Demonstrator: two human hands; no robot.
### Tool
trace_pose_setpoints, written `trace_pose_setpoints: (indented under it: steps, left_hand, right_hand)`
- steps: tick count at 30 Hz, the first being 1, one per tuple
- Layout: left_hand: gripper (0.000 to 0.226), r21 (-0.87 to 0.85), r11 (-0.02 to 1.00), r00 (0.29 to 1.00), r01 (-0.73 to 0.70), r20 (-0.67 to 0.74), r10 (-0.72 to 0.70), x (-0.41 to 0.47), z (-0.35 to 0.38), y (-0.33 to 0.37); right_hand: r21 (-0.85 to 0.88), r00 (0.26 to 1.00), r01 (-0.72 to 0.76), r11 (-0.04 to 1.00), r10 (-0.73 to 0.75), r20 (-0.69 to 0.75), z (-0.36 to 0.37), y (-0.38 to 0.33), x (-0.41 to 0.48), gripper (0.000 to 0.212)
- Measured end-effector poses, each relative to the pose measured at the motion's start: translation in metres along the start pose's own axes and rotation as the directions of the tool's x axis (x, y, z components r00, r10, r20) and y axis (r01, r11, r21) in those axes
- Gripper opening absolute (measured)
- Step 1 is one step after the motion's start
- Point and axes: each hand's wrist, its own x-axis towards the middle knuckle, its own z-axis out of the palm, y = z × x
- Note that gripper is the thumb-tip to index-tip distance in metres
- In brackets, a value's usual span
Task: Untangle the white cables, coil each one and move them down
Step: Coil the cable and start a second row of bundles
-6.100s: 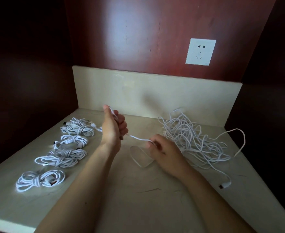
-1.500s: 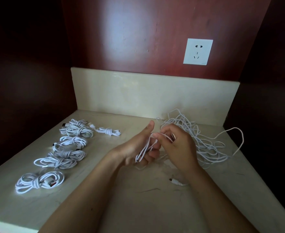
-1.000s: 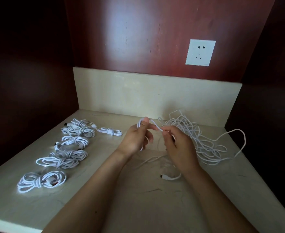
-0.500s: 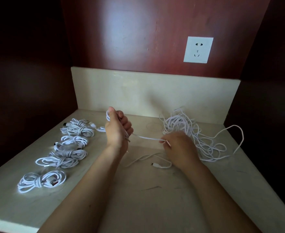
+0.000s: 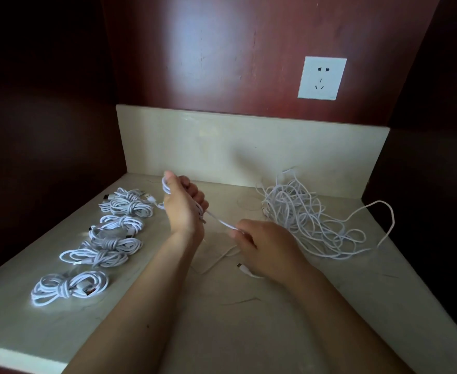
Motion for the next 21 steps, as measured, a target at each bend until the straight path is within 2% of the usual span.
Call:
trace_pose_setpoints:
  steps: [3,5,7,9,11,12,14,16,18,21]
  left_hand:
    - [0.042,0.155,0.988,0.998,-0.006,-0.068,0.017,0.006,-0.006,-0.001]
    - [0.042,0.328,0.944,0.999,0.037,0.000,-0.039,0.008,-0.009,-0.008]
    - [0.041,0.515,0.852,0.976,0.097,0.120,-0.183,0.003,-0.008,-0.013]
    - [0.045,0.728,0.673,0.894,0.133,0.204,-0.398,-0.006,-0.006,-0.016]
    - [0.056,0.869,0.484,0.759,0.107,0.243,-0.604,-0.016,-0.005,-0.019]
    - [0.061,0.891,0.438,0.687,0.117,0.246,-0.684,-0.018,-0.005,-0.020]
    - [0.069,0.904,0.396,0.563,0.162,0.245,-0.789,-0.019,-0.006,-0.020]
    - [0.070,0.915,0.372,0.476,0.159,0.259,-0.840,-0.018,-0.006,-0.018]
    - [0.062,0.920,0.378,0.458,0.101,0.295,-0.839,-0.019,-0.007,-0.018]
    - [0.049,0.898,0.439,0.507,0.031,0.364,-0.781,-0.023,-0.007,-0.018]
  right_hand:
    - [0.045,0.994,0.106,0.993,-0.104,-0.026,-0.003,0.006,0.001,0.024]
    - [0.072,0.979,0.179,0.981,-0.170,-0.112,-0.005,0.003,0.001,0.026]
    - [0.123,0.962,0.204,0.971,-0.176,-0.208,-0.007,0.002,0.002,0.026]
    - [0.163,0.948,0.183,0.970,-0.129,-0.292,-0.010,0.003,0.001,0.020]
    - [0.222,0.937,0.096,0.970,-0.013,-0.350,-0.011,0.009,0.000,0.012]
    - [0.261,0.931,0.041,0.964,0.058,-0.359,-0.011,0.013,0.001,0.012]
    - [0.321,0.926,-0.037,0.946,0.154,-0.345,-0.011,0.021,0.002,0.019]
    - [0.362,0.929,-0.057,0.930,0.182,-0.321,-0.009,0.027,0.003,0.015]
    - [0.370,0.934,-0.050,0.928,0.175,-0.311,-0.006,0.029,0.004,0.007]
    - [0.342,0.938,-0.024,0.939,0.140,-0.316,-0.004,0.030,0.003,0.003]
